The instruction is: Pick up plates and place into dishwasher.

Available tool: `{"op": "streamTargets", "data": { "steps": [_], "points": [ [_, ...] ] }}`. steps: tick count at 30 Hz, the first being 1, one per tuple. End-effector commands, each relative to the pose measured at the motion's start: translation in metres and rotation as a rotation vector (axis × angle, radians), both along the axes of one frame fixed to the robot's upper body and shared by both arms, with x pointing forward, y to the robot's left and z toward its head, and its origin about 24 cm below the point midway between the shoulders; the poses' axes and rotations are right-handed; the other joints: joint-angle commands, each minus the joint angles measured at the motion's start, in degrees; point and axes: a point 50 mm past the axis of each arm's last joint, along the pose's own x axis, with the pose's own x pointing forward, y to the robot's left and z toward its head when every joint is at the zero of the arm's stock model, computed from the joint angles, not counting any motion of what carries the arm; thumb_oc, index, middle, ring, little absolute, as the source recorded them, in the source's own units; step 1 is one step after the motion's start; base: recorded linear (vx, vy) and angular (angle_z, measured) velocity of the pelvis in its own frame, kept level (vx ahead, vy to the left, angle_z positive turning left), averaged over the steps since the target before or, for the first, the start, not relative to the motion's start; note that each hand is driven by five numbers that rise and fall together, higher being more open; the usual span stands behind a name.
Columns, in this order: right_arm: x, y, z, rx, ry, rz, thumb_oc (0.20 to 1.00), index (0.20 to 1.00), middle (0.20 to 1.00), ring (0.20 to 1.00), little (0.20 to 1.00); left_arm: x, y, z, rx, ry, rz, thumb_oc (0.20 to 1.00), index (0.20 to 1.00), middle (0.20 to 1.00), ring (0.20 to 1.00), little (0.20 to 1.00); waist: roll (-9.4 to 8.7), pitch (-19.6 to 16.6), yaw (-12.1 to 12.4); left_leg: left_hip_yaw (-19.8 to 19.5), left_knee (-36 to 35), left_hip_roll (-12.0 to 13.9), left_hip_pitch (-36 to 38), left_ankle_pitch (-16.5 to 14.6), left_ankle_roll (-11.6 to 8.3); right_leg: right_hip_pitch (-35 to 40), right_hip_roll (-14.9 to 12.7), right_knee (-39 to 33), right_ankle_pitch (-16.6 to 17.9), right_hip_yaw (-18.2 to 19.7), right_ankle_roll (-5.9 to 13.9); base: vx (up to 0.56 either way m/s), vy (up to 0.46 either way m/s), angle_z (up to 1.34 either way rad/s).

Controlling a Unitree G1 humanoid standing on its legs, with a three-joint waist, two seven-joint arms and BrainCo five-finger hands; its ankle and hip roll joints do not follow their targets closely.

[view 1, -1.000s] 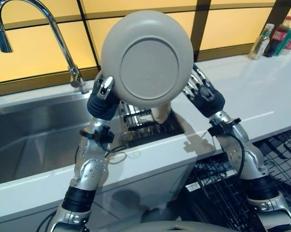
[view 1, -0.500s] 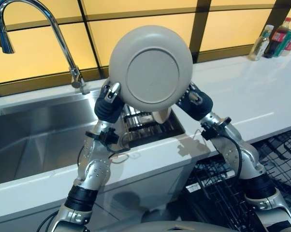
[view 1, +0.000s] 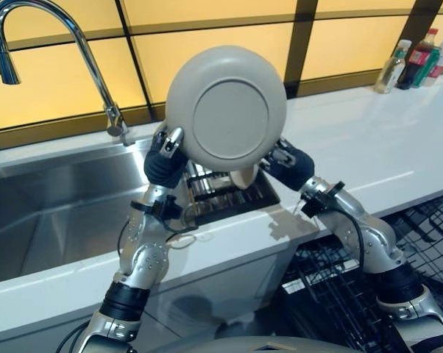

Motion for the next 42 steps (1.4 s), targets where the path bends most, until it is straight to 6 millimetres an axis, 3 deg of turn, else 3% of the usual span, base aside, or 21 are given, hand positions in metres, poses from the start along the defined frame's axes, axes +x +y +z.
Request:
{"op": "streamTargets", "data": {
  "steps": [1,10,11,12,13,31,32,33,34,42],
  "points": [
    [0.004,0.027,0.042,0.074,-0.140,0.087,1.000,1.000,1.000,1.000,1.000,0.008,-0.011,0.004,0.130,-0.049,-0.015,0.200,0.200,0.200,0.200,0.200,-3.20,-2.2,0.2,-2.5,1.6,0.5,-2.3,-3.8,0.74,-2.6,-4.1,3.9,-2.2,2.5,5.97,0.00,0.000,0.00],
    [0.010,0.034,0.053,0.090,-0.143,0.029,1.000,1.000,1.000,1.000,1.000,0.007,-0.018,-0.001,0.117,-0.031,-0.067,0.200,0.200,0.200,0.200,0.200,-2.97,-2.4,0.8,-2.9,1.6,0.3,-2.2,-3.9,0.78,-2.3,-4.3,4.0,-2.3,2.4,6.01,0.00,0.000,0.00],
    [0.010,0.035,0.054,0.097,-0.143,0.031,0.784,0.784,0.784,0.784,0.784,0.007,-0.018,-0.002,0.115,-0.028,-0.071,0.200,0.200,0.200,0.200,0.200,-2.92,-2.4,0.8,-2.9,1.6,0.3,-2.2,-3.9,0.79,-2.3,-4.3,4.0,-2.3,2.4,6.03,0.00,0.000,0.00],
    [0.010,0.035,0.055,0.104,-0.145,0.031,0.338,0.338,0.338,0.338,0.338,0.007,-0.019,-0.003,0.114,-0.026,-0.074,0.200,0.200,0.200,0.200,0.200,-2.89,-2.4,0.8,-2.9,1.5,0.3,-2.2,-3.9,0.79,-2.3,-4.3,4.0,-2.3,2.4,6.05,0.00,0.000,0.00],
    [0.010,0.035,0.056,0.113,-0.150,0.034,0.200,0.200,0.200,0.200,0.200,0.006,-0.019,-0.004,0.114,-0.023,-0.077,0.200,0.200,0.200,0.200,0.200,-2.88,-2.5,0.9,-2.9,1.5,0.3,-2.3,-3.9,0.80,-2.3,-4.3,4.0,-2.3,2.3,6.07,0.00,0.000,0.00],
    [0.005,0.037,0.059,0.154,-0.176,0.093,0.200,0.200,0.200,0.200,0.200,0.005,-0.024,-0.013,0.066,0.027,-0.131,0.200,0.200,0.200,0.200,0.200,-2.87,-2.7,0.8,-2.9,1.3,0.3,-2.2,-4.0,0.90,-2.3,-4.3,3.7,-2.1,2.4,6.13,0.00,0.000,0.00],
    [0.005,0.037,0.060,0.156,-0.181,0.099,0.464,0.464,0.464,0.464,0.464,0.005,-0.024,-0.014,0.057,0.032,-0.137,0.200,0.200,0.200,0.200,0.200,-2.86,-2.7,0.9,-2.9,1.3,0.3,-2.2,-3.9,0.89,-2.3,-4.3,3.7,-2.1,2.4,6.14,0.00,0.000,0.00],
    [0.004,0.039,0.060,0.160,-0.186,0.112,0.818,0.818,0.818,0.818,0.818,0.005,-0.025,-0.014,0.049,0.035,-0.142,0.200,0.200,0.200,0.200,0.200,-2.84,-2.7,0.8,-2.9,1.3,0.3,-2.2,-3.9,0.88,-2.3,-4.3,3.6,-2.0,2.4,6.13,0.00,0.000,0.00],
    [0.003,0.040,0.060,0.164,-0.187,0.123,1.000,1.000,1.000,1.000,1.000,0.005,-0.025,-0.015,0.044,0.036,-0.145,0.200,0.200,0.200,0.200,0.200,-2.82,-2.7,0.8,-2.8,1.3,0.4,-2.2,-3.9,0.87,-2.3,-4.2,3.6,-2.0,2.4,6.13,0.00,0.000,0.00],
    [-0.001,0.047,0.062,0.221,-0.181,0.181,1.000,1.000,1.000,1.000,1.000,0.005,-0.026,-0.017,0.027,0.048,-0.162,0.200,0.200,0.200,0.200,0.200,-2.73,-2.8,1.2,-2.9,1.4,0.5,-2.4,-3.8,0.79,-2.3,-4.3,3.7,-2.1,2.1,6.03,0.00,0.000,0.00]
  ]
}}
